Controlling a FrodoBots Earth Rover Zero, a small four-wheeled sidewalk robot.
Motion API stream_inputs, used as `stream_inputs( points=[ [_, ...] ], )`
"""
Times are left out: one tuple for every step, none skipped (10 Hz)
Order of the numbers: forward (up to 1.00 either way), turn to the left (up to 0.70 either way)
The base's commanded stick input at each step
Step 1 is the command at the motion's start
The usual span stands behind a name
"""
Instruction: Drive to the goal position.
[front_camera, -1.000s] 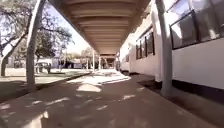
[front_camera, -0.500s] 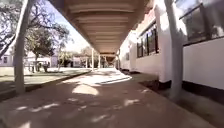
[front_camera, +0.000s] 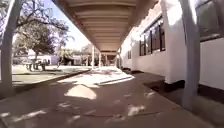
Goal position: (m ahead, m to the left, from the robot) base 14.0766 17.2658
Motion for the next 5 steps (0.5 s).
stream_inputs(
  points=[
    [0.70,0.00],
    [0.70,0.00],
    [0.70,0.00],
    [0.70,0.00],
    [0.70,0.00]
  ],
)
